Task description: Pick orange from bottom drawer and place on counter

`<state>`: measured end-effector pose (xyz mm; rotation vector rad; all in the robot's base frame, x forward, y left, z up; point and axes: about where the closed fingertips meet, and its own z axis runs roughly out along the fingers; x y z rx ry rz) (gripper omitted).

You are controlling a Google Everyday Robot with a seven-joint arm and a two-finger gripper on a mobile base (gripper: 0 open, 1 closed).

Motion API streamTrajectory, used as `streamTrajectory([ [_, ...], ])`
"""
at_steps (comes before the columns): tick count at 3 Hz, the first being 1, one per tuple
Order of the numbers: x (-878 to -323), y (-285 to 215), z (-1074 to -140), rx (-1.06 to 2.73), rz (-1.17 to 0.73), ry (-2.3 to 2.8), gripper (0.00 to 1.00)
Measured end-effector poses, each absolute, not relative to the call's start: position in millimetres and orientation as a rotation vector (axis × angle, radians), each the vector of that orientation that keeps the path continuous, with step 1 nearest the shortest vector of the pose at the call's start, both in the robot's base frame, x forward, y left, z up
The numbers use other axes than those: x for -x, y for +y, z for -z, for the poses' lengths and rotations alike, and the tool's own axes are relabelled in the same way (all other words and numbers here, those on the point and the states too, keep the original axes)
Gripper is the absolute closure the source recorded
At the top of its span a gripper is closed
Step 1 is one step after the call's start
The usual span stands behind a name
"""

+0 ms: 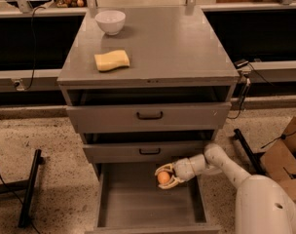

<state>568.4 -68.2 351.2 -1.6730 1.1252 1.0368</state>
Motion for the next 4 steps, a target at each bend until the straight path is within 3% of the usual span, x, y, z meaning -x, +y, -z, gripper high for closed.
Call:
streamTrajectory([
  [1, -560.5, -57.6, -375.5, 1.681, -1.028, 1.045, 1.00],
  [3, -542.9, -60.0, -455.7, 1.809, -0.819, 0.993, 1.00],
  [4, -524.5, -82.4, -449.1, 1.840, -0.791, 1.080, 1.00],
])
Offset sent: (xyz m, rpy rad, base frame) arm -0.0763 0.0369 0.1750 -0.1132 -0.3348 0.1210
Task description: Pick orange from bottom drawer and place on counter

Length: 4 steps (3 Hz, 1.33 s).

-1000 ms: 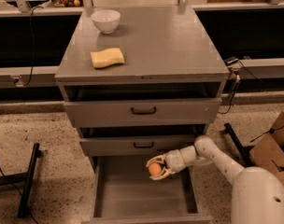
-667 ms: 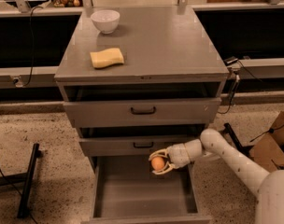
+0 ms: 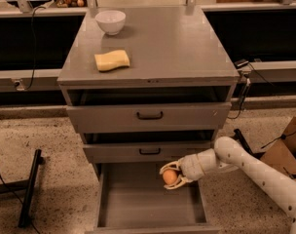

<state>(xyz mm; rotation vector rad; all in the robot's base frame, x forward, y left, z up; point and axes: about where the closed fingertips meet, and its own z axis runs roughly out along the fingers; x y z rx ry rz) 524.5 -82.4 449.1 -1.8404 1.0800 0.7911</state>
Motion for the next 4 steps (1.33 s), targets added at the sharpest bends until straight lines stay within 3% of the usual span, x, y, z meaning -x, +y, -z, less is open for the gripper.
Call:
streamTrajectory([
  [3, -537.7, -84.5, -449.9, 1.867, -0.827, 1.149, 1.00],
  [4, -564.6, -98.9, -508.0, 1.897, -0.682, 1.225, 1.00],
])
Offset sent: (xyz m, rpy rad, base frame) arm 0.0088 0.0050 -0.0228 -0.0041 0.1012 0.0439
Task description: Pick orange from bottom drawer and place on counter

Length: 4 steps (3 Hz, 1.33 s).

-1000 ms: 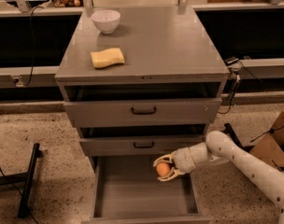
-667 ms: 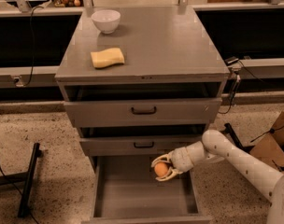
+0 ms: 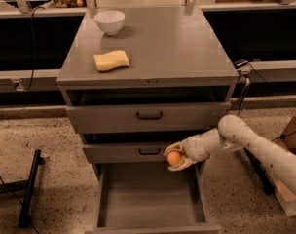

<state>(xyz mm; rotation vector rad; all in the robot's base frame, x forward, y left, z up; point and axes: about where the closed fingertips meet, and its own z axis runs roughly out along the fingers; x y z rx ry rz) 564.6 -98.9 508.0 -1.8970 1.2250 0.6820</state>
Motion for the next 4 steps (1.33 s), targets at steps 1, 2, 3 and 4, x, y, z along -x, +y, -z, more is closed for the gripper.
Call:
streamTrajectory([
  [1, -586.6, -110.9, -559.8, 1.902, -0.589, 1.283, 1.00],
  [2, -604.1, -115.1, -601.2, 1.910, -0.566, 1.283, 1.00],
  [3, -618.8, -115.9, -644.3, 1.887, -0.614, 1.185, 1.00],
  [4, -618.9, -114.6, -644.6, 1.887, -0.615, 1.186, 1.00],
])
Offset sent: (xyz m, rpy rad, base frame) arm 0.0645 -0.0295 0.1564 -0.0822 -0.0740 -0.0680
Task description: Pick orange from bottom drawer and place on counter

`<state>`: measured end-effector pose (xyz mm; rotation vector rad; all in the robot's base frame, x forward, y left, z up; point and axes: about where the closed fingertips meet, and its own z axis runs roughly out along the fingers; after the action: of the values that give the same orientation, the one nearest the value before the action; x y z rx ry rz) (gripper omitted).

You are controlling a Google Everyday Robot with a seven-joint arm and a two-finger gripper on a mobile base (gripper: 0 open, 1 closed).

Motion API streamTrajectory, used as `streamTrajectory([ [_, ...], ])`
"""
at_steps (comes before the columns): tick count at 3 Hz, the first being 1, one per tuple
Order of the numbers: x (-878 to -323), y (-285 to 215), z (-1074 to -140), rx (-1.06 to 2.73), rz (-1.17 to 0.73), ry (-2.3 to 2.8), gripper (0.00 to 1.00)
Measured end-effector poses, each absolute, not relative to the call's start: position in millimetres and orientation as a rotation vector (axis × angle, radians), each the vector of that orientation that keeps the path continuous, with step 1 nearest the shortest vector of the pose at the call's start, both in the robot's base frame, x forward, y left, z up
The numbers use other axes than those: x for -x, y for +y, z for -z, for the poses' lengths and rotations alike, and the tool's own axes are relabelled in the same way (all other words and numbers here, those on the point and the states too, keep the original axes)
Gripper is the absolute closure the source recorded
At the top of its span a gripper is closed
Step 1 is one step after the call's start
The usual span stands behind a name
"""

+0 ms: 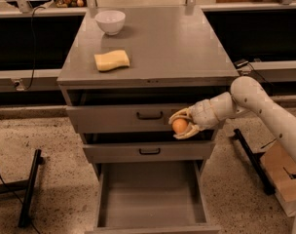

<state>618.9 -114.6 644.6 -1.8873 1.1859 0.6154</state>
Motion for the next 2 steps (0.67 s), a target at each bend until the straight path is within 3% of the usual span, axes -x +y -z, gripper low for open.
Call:
streamTrajectory([
  [2, -600.7, -95.9, -712.4, 1.853, -0.561, 1.264, 1.00],
])
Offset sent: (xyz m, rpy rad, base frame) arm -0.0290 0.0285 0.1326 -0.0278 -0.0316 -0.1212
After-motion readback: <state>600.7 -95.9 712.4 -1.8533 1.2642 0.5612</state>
